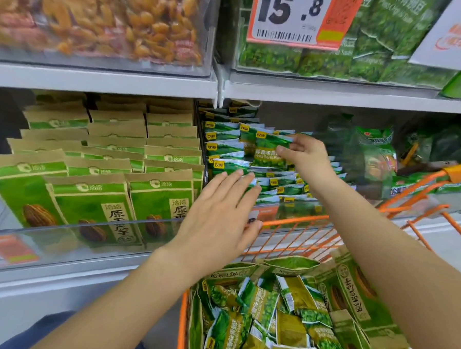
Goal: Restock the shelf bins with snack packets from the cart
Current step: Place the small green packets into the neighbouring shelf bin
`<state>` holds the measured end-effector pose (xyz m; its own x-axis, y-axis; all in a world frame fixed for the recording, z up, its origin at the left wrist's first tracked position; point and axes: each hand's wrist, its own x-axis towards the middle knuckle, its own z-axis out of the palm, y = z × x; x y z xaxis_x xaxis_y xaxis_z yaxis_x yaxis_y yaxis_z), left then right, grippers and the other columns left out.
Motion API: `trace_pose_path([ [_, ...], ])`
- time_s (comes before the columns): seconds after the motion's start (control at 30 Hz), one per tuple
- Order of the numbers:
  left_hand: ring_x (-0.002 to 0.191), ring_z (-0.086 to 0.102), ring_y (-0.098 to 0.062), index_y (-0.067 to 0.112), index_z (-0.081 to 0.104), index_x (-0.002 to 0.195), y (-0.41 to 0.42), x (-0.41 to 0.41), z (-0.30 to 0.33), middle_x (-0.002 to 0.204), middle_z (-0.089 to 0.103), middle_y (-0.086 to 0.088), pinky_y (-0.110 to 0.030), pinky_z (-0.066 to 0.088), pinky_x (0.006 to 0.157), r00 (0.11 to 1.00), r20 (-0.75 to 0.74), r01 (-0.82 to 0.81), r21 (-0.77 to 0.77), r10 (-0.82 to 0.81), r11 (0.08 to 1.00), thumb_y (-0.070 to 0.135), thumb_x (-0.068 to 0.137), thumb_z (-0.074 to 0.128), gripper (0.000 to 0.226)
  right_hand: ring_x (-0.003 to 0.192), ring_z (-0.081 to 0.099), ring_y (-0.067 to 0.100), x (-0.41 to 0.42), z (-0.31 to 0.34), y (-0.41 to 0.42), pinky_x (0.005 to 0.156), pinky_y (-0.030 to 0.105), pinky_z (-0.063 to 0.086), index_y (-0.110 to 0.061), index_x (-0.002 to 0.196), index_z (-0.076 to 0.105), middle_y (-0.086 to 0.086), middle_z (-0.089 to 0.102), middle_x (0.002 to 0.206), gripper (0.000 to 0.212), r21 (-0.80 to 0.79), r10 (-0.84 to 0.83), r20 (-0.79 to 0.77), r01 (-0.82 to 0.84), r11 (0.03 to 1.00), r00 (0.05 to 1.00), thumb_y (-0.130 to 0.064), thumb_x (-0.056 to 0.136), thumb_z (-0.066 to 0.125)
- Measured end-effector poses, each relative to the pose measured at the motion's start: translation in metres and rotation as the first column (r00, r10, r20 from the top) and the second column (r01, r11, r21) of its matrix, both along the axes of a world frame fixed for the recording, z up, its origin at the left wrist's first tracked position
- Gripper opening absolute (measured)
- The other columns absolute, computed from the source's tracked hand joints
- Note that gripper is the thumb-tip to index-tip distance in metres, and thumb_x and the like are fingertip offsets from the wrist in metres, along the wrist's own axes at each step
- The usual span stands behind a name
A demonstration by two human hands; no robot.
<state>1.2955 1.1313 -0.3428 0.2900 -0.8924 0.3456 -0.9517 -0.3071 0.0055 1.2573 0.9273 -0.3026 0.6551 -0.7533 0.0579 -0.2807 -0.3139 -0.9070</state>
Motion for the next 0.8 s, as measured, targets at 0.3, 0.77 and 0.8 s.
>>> trace_pose_path([
  [0.3,0.133,0.045,-0.028,0.009,0.058,0.129,-0.001,0.002,-0.001,0.139,0.053,-0.012,-0.040,0.022,0.114,0.999,0.033,-0.001,-0.012,0.001,1.000,0.043,0.093,0.039,0.053,0.072,0.061,0.016,0.041,-0.024,-0.004,0.066,0.024,0.055,-0.008,0.113,0.050,0.002,0.058,0.095,0.033,0.120,-0.063,0.009,0.061,0.991,0.998,-0.007,0.086,0.070],
  [0.77,0.114,0.056,-0.026,0.013,0.065,0.113,0.004,-0.003,0.004,0.119,0.063,-0.006,-0.035,0.035,0.100,0.985,-0.047,0.155,-0.185,-0.166,0.970,0.031,0.093,0.044,0.033,0.060,0.055,0.009,-0.096,-0.003,0.056,0.057,0.024,0.044,-0.021,0.080,0.060,-0.008,0.059,0.064,0.019,-0.505,0.208,0.057,-0.152,0.849,0.976,-0.036,0.092,0.057],
  [0.8,0.099,0.061,-0.023,0.016,0.066,0.103,0.007,-0.007,0.005,0.103,0.067,-0.001,-0.034,0.042,0.088,0.976,-0.084,0.182,-0.204,-0.203,0.962,0.029,0.092,0.044,0.027,0.055,0.054,0.008,-0.110,-0.008,0.064,0.054,0.026,0.044,-0.024,0.075,0.059,-0.010,0.056,0.059,0.024,-0.537,0.255,-0.048,-0.240,0.809,0.966,-0.042,0.090,0.053],
])
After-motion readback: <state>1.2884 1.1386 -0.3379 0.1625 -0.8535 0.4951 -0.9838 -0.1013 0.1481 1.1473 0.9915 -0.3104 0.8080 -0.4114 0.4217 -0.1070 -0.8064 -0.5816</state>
